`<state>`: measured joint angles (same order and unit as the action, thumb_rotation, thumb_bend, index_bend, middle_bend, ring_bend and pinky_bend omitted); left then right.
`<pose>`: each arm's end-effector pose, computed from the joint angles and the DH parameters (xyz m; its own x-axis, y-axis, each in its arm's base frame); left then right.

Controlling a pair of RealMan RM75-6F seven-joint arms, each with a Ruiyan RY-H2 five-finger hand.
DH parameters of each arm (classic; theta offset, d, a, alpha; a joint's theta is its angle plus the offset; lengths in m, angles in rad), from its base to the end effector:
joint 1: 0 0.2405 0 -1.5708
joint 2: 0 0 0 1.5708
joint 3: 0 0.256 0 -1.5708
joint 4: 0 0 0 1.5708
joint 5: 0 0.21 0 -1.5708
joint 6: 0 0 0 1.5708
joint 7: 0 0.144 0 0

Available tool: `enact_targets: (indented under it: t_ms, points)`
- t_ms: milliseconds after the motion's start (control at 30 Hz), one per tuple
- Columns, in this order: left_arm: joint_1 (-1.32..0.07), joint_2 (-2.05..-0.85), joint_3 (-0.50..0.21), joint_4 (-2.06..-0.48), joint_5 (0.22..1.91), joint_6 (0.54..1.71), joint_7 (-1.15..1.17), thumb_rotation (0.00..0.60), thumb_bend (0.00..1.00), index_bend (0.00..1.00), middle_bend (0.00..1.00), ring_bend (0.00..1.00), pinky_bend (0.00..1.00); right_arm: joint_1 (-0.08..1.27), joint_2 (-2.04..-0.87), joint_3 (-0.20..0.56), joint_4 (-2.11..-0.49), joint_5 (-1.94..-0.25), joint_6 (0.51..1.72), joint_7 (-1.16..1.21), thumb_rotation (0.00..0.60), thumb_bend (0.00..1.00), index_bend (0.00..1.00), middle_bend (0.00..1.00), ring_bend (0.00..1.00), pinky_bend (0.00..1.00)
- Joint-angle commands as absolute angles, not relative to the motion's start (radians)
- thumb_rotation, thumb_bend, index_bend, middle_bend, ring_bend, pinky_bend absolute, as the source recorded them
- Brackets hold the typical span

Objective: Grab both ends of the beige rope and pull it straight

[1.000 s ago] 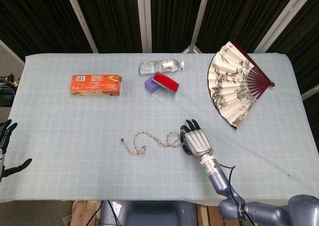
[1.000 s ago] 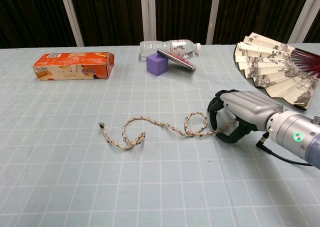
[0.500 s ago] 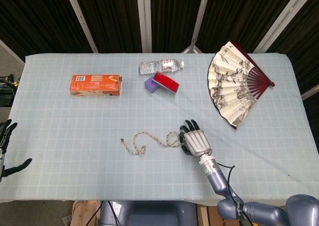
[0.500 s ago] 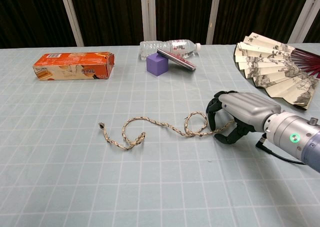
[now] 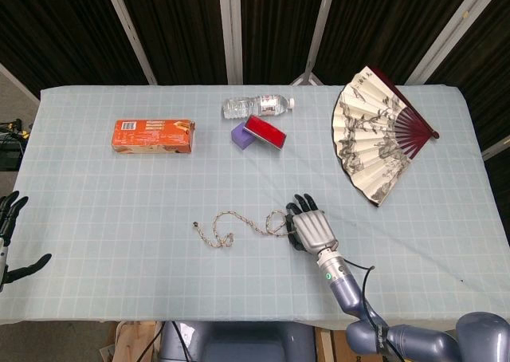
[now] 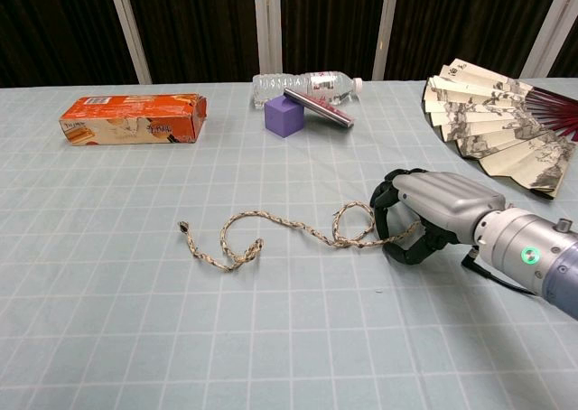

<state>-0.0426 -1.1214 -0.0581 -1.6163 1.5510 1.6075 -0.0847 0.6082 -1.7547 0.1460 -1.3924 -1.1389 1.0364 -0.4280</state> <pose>-0.3030 0.1686 0.1724 0.3082 -0.1089 0.9451 0.9492 -0.0314 -0.3131 -0.1647 -0.2981 -0.0710 0.4096 -0.3008 0.8613 -0.8968 -0.3057 0.3198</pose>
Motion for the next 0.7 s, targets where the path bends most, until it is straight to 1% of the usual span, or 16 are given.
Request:
enact_targets:
  t_ms: [33,300,400,467,700]
  points:
    - [-0.042,-1.122,-0.058,-1.617,1.552,1.609,-0.084,0.6,0.16,0.07,0.0,0.0,0.0,0.607,-1.753,0.147,-1.397,-1.136,1.037,-0.43,0.6,0.44,0.57,0.24,0.05,0.04]
    - [-0.041,-1.123,-0.057,-1.618,1.551,1.607,-0.08,0.6,0.16,0.07,0.0,0.0,0.0,0.603,-1.741,0.147,-1.412,-1.132,1.044,-0.436,0.6,0.45,0.59,0.24,0.05,0.04]
    - [-0.041,-1.123,-0.057,-1.619,1.553,1.608,-0.079,0.6,0.16,0.07,0.0,0.0,0.0,0.601,-1.729,0.15,-1.429,-1.132,1.051,-0.44,0.6,0.5,0.61,0.24,0.05,0.04]
    - [-0.041,-1.123,-0.057,-1.619,1.554,1.608,-0.079,0.6,0.16,0.07,0.0,0.0,0.0,0.599,-1.717,0.151,-1.446,-1.136,1.057,-0.442,0.6,0.52,0.61,0.24,0.05,0.04]
    - [-0.041,-1.123,-0.053,-1.621,1.562,1.608,-0.076,0.6,0.16,0.07,0.0,0.0,0.0,0.581,-1.655,0.146,-1.532,-1.164,1.095,-0.442,0.6,0.52,0.62,0.24,0.05,0.04]
